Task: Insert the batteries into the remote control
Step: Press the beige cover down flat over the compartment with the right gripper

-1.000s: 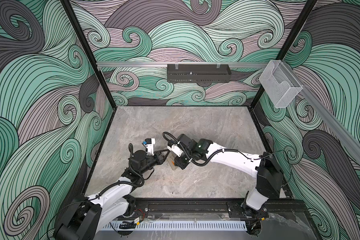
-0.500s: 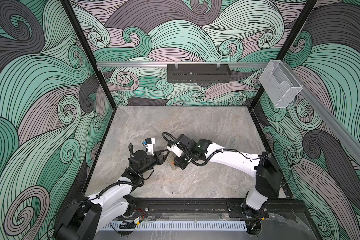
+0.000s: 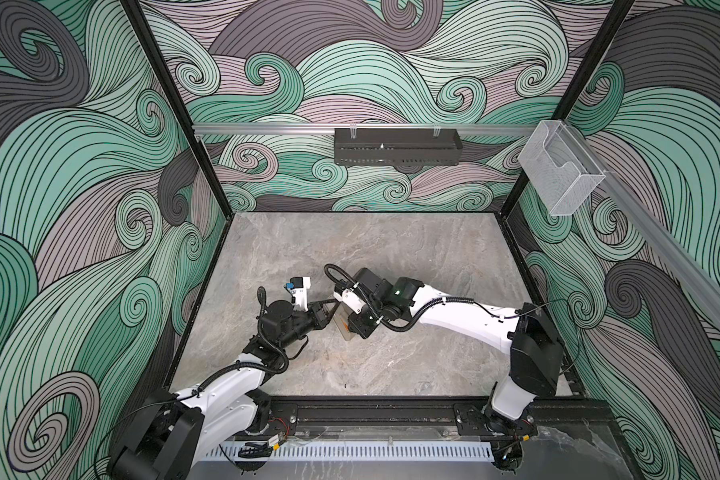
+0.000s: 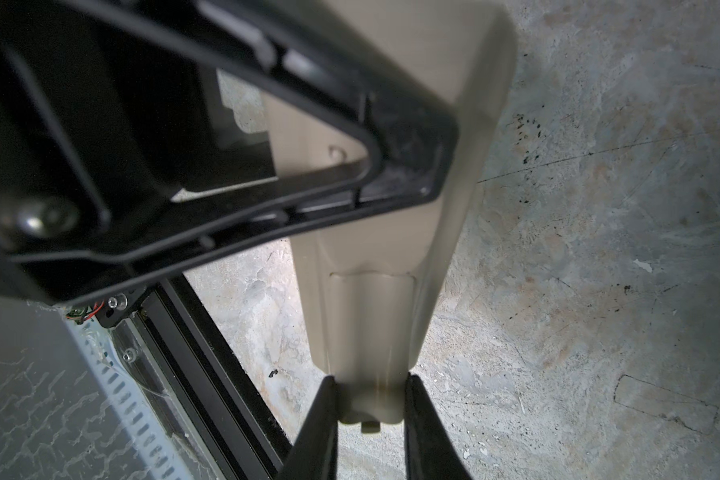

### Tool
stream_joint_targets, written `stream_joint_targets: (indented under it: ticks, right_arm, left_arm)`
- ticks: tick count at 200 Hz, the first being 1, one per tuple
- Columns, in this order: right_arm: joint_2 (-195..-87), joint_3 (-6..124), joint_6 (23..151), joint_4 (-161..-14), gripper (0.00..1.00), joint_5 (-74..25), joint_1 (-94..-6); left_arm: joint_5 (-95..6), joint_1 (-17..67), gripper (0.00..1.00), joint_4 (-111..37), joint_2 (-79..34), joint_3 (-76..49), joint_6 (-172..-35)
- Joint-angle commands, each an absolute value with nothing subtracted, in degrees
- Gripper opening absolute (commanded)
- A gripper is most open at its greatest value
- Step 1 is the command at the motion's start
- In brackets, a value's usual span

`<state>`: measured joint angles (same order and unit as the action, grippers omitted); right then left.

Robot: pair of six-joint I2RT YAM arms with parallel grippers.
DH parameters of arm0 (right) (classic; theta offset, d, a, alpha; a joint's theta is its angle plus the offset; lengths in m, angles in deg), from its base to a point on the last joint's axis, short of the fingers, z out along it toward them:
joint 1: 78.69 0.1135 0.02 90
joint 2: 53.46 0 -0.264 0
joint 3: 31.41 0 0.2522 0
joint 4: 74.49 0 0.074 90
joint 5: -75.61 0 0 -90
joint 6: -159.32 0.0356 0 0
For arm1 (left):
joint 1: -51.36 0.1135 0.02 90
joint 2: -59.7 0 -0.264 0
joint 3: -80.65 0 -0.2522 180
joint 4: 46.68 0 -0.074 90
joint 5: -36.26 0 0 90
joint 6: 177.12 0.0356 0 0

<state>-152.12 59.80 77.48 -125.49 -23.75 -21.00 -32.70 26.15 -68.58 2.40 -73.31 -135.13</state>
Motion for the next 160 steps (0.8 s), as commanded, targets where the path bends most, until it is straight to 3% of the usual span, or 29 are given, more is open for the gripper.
stream_joint_targets:
  ticks: [1,160]
  right_arm:
    - [-153.1,61.1,77.9,-123.9,0.08,-24.7,-20.8]
    - [-151.9,58.8,78.5,-120.5,0.10,-24.4,-20.8]
  left_arm:
    - [-30.1,26.0,0.00,-72.3,2.2,-71.3,-134.7]
    - [-28.3,25.1,0.00,-74.0,2.2,-71.3,-135.1]
